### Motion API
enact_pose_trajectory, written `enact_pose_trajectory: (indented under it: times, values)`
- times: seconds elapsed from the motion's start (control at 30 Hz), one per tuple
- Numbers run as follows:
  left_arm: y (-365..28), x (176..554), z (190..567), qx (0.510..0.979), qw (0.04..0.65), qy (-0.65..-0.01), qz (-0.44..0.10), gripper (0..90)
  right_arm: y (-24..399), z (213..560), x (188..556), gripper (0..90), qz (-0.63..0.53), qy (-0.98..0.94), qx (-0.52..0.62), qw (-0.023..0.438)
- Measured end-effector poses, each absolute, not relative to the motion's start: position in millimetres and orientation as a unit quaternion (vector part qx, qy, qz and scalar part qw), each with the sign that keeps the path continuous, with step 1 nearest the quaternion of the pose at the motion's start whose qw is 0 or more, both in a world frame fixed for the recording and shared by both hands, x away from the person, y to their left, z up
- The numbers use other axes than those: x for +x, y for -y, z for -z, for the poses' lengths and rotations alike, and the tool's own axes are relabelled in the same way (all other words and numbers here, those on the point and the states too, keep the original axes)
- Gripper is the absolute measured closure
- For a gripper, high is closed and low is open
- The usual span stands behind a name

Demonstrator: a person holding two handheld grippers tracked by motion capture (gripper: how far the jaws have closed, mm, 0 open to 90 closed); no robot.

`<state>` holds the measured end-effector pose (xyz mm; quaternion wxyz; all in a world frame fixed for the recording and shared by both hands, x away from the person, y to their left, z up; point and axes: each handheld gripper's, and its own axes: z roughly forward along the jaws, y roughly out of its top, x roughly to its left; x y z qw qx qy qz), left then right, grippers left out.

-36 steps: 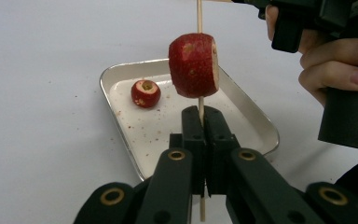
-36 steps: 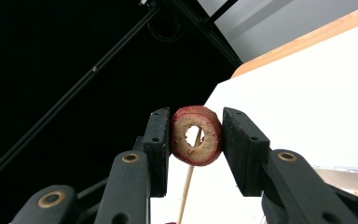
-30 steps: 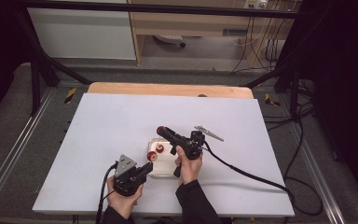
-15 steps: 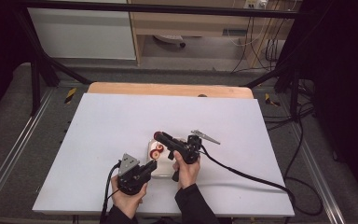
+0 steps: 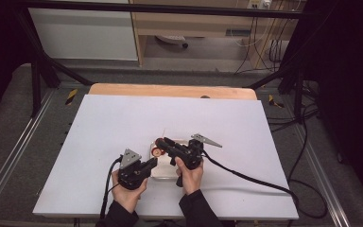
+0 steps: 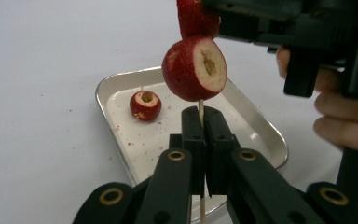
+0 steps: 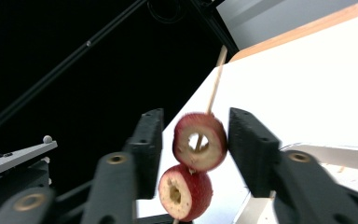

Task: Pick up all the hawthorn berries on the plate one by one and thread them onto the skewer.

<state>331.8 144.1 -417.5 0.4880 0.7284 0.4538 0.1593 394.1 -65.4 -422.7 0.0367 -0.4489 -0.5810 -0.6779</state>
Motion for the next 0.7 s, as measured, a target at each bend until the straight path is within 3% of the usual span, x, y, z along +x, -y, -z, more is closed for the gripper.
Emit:
enact_pose_trajectory:
  times: [0.37, 0.7]
  values:
    - [-183, 322, 425, 0.775, 0.449, -0.409, -0.173, 88.2, 86, 412, 392, 24.6, 0.587, 0.696, -0.411, -0.042]
    - [-218, 318, 431, 0.801, 0.414, -0.397, -0.171, 88.2, 92, 409, 403, 14.3, 0.486, 0.780, -0.389, -0.064]
